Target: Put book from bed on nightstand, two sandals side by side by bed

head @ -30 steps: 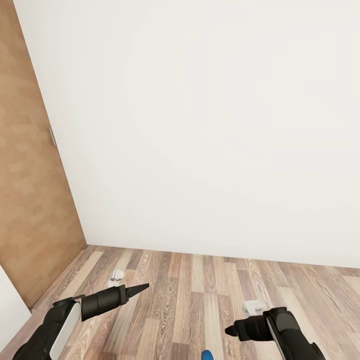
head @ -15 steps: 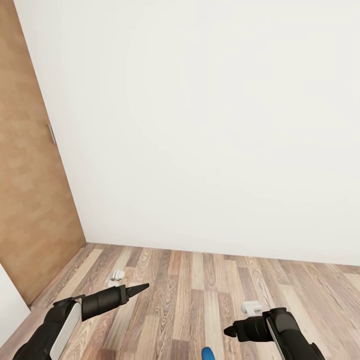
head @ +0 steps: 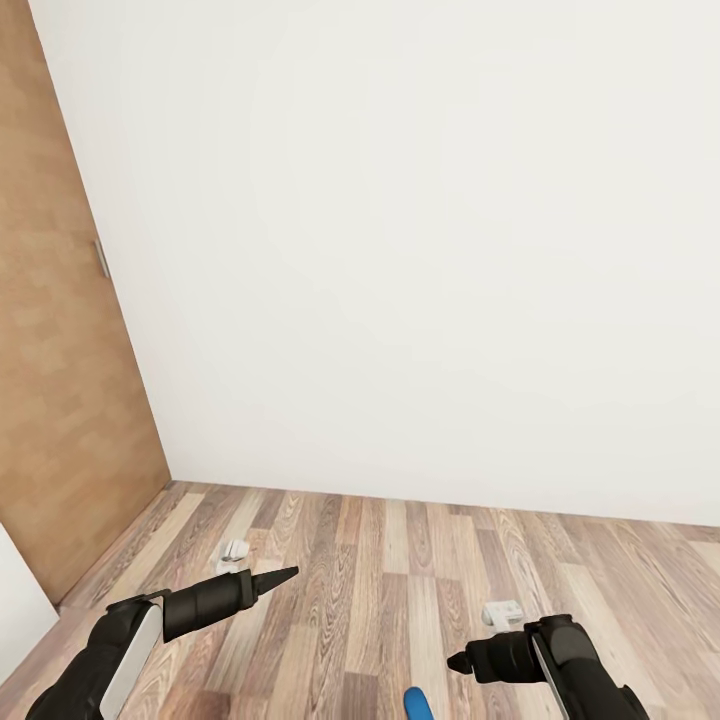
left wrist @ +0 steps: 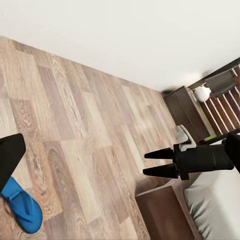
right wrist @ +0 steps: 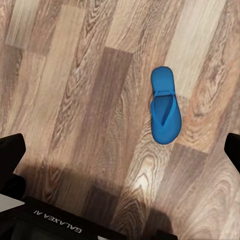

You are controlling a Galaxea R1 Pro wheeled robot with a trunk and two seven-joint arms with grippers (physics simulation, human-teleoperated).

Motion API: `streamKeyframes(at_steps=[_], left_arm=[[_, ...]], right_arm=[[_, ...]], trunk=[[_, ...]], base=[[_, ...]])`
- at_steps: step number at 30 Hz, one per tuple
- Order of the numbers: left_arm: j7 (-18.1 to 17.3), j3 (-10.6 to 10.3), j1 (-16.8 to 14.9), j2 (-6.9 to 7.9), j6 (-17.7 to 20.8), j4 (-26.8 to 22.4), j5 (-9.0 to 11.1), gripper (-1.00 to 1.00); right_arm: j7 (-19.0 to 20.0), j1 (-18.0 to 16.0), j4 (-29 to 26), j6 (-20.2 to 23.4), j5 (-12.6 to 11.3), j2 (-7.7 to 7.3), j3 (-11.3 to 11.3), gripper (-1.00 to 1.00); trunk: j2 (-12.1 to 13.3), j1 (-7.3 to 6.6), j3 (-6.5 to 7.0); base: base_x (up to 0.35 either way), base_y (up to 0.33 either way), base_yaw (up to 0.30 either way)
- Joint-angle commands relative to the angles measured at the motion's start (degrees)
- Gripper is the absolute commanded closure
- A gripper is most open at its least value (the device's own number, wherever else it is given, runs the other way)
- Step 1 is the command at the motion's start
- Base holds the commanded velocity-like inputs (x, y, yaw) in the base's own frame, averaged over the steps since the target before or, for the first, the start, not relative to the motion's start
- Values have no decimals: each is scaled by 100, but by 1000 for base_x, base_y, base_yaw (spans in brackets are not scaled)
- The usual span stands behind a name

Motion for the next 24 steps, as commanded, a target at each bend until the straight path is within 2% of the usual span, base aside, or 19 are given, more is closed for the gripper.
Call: streamKeyframes(at_steps=[1,24], left_arm=[[-5,2,-3,1,38,0,27,-100],[-13,24,-3,9,13,0,35,-100]], right_arm=[[56,-4,-10,13,56,3,-13,-100],[57,-4,-1,7,52,1,-17,-100]], trunk=[[-44,22,-24],[-967,527,-437]], base=[[0,0,0],[0,0,0]])
